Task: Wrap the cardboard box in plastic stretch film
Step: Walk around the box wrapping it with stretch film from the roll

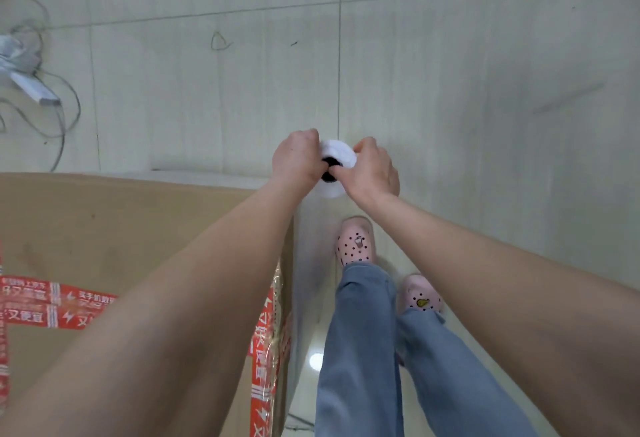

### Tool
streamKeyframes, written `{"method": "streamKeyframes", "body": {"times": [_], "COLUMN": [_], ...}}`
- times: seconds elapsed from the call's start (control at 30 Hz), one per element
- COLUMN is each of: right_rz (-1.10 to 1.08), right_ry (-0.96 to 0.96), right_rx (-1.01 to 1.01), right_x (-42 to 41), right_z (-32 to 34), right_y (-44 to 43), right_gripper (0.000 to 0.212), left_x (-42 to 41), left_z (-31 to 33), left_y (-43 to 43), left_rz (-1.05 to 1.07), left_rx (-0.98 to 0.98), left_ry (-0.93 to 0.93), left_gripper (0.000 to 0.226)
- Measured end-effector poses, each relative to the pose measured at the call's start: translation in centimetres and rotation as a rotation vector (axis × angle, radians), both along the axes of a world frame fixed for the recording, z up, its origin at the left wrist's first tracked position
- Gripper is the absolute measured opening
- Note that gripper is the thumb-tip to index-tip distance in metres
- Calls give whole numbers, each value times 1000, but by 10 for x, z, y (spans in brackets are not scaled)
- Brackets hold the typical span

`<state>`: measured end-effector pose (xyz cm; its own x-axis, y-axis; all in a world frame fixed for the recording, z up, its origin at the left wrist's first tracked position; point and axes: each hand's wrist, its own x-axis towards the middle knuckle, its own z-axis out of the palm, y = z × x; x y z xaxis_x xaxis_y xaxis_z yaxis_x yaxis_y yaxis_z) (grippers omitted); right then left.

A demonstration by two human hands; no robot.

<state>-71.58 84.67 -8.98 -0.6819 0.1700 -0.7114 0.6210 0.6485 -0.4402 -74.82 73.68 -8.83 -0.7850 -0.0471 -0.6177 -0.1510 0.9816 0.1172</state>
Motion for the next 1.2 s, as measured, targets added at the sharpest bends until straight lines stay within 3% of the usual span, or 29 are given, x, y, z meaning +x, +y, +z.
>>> {"method": "streamKeyframes", "body": {"times": [0.27,0.5,0.6,0.73,0.8,0.9,1.13,1.2], "right_rz": [136,473,363,197,218,242,586,556], "right_ry": [54,177,138,-82,-82,-23,107,120], "right_rx": [71,147,185,57,14,30,89,108], "right_x": [-25,-56,-62,-67,-67,-70,-103,-106], "right_z": [6,7,5,0,0,2,4,4], "right_y": [-20,-30,-36,-53,-67,-80,-93,-96], "right_gripper": [23,35,37,54,42,28,43,41], "left_x": [-13,-19,-29,-32,-26,-22,-42,-47], "left_z": [-1,-6,-2,2,2,-1,-5,-4], "left_y": [-20,-31,-36,-65,-77,-83,-84,-89], "left_rz": [-63,241,302,418,450,448,273,310], "left_rx": [74,129,106,24,17,59,83,98], "left_ry": [63,64,73,60,53,69,161,161], "left_gripper": [26,17,21,31,32,32,24,24]}}
